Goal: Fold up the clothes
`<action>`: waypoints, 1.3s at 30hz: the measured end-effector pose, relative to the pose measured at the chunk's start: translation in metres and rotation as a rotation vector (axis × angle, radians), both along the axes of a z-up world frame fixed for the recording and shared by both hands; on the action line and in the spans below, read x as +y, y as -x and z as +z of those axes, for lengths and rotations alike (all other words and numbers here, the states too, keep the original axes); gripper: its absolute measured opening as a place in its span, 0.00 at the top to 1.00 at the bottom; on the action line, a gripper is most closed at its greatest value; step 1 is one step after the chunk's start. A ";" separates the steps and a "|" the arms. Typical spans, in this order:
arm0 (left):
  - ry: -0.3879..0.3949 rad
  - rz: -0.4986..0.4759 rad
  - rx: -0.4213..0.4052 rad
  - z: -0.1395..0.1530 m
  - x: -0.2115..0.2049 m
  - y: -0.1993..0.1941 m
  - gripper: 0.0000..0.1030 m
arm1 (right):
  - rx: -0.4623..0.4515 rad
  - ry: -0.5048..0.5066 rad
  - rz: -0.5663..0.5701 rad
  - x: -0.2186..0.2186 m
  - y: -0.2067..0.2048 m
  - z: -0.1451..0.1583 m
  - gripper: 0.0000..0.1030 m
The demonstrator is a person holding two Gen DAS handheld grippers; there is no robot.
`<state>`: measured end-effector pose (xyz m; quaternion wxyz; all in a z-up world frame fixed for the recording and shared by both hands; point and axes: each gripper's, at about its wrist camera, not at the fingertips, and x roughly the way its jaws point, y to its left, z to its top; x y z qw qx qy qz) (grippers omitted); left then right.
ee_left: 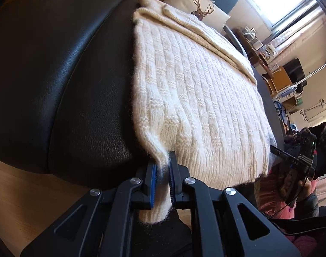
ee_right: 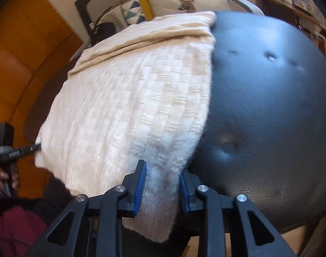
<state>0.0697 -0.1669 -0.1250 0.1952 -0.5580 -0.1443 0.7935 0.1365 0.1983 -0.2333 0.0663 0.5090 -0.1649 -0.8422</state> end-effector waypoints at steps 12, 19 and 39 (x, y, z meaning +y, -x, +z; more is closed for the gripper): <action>-0.013 -0.001 0.026 0.002 0.012 0.003 0.90 | -0.041 -0.024 0.015 -0.006 0.010 -0.001 0.67; -0.028 -0.052 0.085 0.013 0.017 0.000 0.93 | -0.079 -0.009 -0.038 -0.006 0.016 0.002 0.95; -0.550 -0.088 0.304 0.103 -0.023 0.002 0.94 | 0.258 0.495 -0.054 0.016 0.012 0.058 0.96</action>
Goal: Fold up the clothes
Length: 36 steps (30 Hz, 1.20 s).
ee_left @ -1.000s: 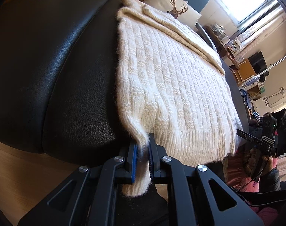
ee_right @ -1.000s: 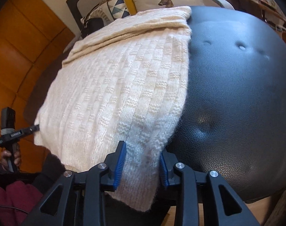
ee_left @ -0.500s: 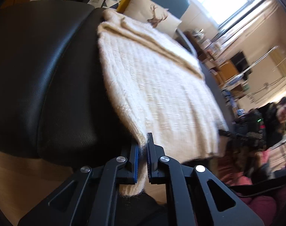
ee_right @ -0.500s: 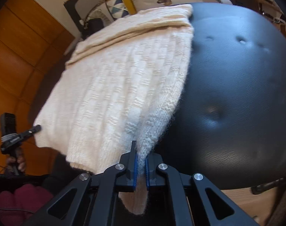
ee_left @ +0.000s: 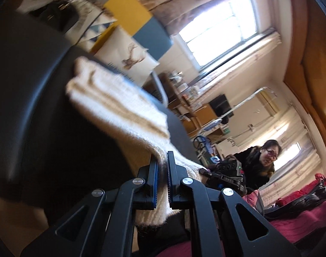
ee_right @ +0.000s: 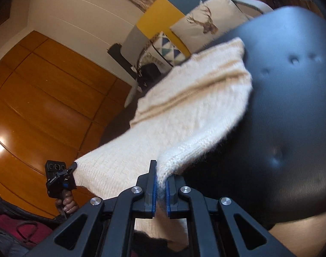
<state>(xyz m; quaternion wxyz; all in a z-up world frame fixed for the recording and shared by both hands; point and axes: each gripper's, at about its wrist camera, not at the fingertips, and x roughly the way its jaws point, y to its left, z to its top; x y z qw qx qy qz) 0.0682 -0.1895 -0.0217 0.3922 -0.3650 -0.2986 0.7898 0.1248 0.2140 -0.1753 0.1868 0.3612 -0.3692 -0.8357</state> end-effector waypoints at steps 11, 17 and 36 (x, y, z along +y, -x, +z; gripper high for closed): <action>-0.008 0.058 0.088 0.039 0.026 0.150 0.94 | 0.066 0.020 -0.116 0.067 0.095 0.070 0.96; 0.100 0.139 -0.149 -0.032 0.045 0.277 0.93 | -0.155 0.127 -0.224 0.113 0.183 0.021 0.92; 0.324 0.206 -0.306 -0.128 0.012 0.246 0.88 | -0.290 -0.449 -0.134 0.095 0.143 -0.018 0.72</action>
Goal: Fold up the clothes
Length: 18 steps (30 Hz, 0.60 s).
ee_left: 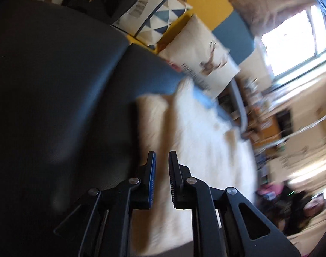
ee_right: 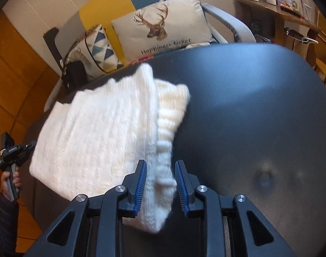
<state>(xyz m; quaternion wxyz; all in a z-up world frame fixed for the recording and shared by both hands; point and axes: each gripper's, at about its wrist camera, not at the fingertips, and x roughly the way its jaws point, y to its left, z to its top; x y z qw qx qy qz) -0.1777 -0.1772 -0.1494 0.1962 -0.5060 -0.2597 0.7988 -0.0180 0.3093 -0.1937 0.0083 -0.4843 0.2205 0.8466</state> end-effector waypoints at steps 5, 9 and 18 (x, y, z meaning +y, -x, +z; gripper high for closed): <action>0.030 -0.080 0.003 -0.004 0.015 -0.014 0.87 | -0.040 0.017 0.069 -0.015 0.008 -0.009 0.79; 0.070 -0.205 0.044 0.002 0.033 -0.030 0.90 | -0.048 -0.032 0.163 -0.035 0.009 -0.002 0.93; 0.046 -0.166 0.007 -0.012 0.004 -0.060 0.90 | -0.062 0.108 0.265 -0.019 -0.015 -0.014 0.87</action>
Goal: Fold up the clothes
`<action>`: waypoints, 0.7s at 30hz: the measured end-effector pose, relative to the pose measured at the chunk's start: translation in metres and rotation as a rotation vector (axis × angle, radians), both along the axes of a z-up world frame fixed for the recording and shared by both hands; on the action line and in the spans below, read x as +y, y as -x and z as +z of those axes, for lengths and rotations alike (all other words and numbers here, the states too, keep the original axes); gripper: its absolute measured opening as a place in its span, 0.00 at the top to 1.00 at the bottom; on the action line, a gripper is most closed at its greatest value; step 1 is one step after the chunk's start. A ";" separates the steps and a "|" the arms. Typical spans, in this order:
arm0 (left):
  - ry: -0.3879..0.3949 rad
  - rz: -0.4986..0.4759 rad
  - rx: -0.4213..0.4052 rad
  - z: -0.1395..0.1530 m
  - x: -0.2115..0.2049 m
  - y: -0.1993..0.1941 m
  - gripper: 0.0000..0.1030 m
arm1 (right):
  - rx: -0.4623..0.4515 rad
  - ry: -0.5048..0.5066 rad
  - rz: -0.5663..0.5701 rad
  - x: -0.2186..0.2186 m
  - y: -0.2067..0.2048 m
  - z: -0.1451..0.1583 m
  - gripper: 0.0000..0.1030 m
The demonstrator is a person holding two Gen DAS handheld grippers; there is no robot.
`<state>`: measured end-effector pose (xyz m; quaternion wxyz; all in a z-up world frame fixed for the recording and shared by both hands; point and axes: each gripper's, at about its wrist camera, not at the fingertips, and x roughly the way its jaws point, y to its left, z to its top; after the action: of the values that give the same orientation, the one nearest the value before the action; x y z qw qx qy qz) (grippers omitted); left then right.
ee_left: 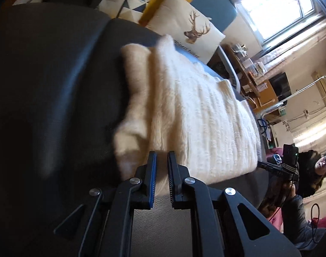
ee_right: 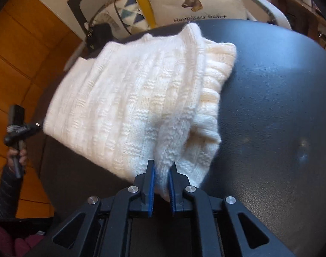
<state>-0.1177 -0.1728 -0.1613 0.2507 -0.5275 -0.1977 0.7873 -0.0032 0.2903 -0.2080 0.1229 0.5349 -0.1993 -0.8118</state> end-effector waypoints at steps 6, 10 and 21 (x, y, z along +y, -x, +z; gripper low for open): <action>-0.117 0.012 0.017 0.006 -0.010 -0.001 0.83 | 0.000 0.109 -0.040 0.021 0.009 -0.003 0.74; -0.125 -0.056 0.012 0.008 -0.002 -0.004 0.75 | 0.017 -0.004 -0.104 0.033 0.002 0.015 0.74; -0.055 -0.166 0.022 -0.009 0.003 -0.018 0.83 | 0.031 0.022 -0.167 0.022 -0.002 0.021 0.74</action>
<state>-0.0999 -0.1695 -0.1703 0.3315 -0.5263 -0.1722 0.7638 -0.0009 0.3127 -0.1868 0.0635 0.5023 -0.2502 -0.8252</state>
